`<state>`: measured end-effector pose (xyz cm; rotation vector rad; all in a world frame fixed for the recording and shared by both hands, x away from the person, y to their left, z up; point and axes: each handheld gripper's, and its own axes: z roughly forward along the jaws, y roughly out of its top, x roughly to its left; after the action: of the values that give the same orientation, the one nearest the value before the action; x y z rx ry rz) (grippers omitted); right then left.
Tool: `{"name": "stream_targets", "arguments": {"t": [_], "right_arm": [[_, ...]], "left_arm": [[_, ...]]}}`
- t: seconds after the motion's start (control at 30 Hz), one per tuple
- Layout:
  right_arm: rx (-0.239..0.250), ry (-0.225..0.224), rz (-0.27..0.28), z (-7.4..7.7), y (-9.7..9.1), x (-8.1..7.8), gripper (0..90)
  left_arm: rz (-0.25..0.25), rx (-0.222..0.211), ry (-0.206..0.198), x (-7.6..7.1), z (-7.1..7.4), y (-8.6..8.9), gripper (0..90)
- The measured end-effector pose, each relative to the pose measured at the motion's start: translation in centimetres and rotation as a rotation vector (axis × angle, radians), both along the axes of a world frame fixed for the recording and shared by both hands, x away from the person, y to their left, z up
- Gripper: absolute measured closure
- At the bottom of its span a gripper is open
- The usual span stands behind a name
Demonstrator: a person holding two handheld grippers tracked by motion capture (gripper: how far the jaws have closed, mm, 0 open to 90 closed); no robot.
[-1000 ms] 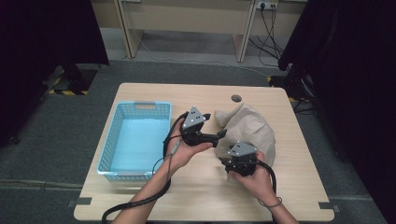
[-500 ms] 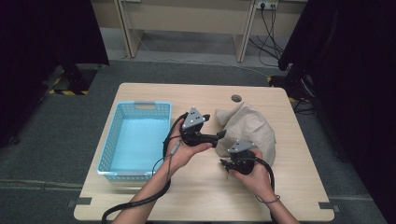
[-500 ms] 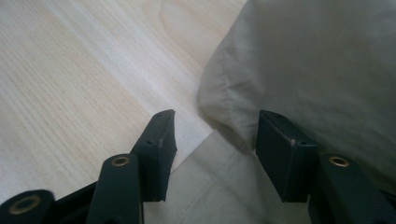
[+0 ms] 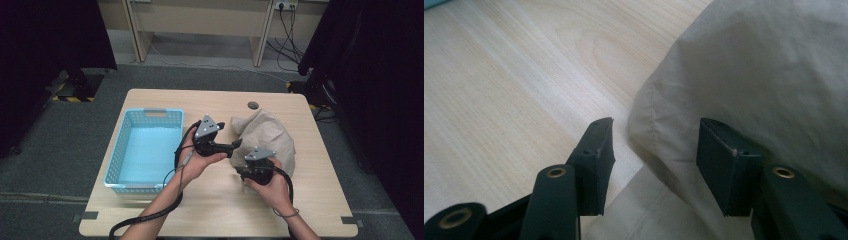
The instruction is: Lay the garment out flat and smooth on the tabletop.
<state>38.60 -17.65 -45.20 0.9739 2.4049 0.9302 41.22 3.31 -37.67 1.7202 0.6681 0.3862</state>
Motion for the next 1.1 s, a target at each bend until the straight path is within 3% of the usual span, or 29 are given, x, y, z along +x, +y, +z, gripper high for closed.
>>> {"name": "stream_targets", "arguments": {"t": [0.1, 0.2, 0.27, 0.4, 0.5, 0.63, 0.7, 0.77, 0.87, 1.03, 1.1], "right_arm": [[-0.038, 0.002, -0.002, -0.3, 0.3, 0.8, 51.7], [-0.018, 0.055, -0.017, -0.5, 0.1, 1.2, 53.1], [0.000, 0.058, -0.023, -0.1, -0.2, 0.8, 53.0], [-0.011, 0.093, -0.013, 0.6, -0.8, -0.6, 53.0], [-0.034, 0.129, 0.008, 0.2, -0.7, -1.7, 52.8], [-0.055, 0.154, 0.023, -0.5, -0.5, -2.0, 53.7], [-0.036, 0.165, 0.021, -0.7, -0.6, -2.1, 63.9], [-0.035, 0.167, 0.019, -0.7, -0.6, -2.1, 67.8], [-0.014, 0.165, -0.006, -0.8, -1.2, -1.9, 85.6], [-0.034, 0.178, 0.005, -0.5, -1.2, -1.8, 89.1], [-0.001, 0.157, 0.026, 0.3, -1.2, -2.0, 89.2]], "left_arm": [[-0.002, -0.001, 0.000, -0.1, 0.0, -0.1, 17.5], [-0.009, 0.001, -0.001, -0.2, -0.1, -0.2, 17.5], [-0.012, 0.001, -0.001, -0.2, -0.1, -0.1, 17.5], [-0.002, -0.002, 0.002, -0.1, -0.2, 0.0, 17.5], [-0.001, -0.004, 0.001, -0.1, -0.2, 0.0, 17.5], [-0.005, -0.001, 0.003, -0.2, -0.2, 0.0, 18.0], [-0.005, 0.001, 0.003, -0.2, -0.3, 0.0, 18.0], [-0.004, 0.002, 0.004, -0.2, -0.3, 0.0, 18.0], [-0.004, 0.001, 0.002, -0.2, -0.3, 0.0, 18.1], [-0.004, 0.002, 0.006, -0.2, -0.4, -0.1, 18.1], [-0.006, 0.005, 0.006, -0.2, -0.5, -0.1, 18.2]]}}
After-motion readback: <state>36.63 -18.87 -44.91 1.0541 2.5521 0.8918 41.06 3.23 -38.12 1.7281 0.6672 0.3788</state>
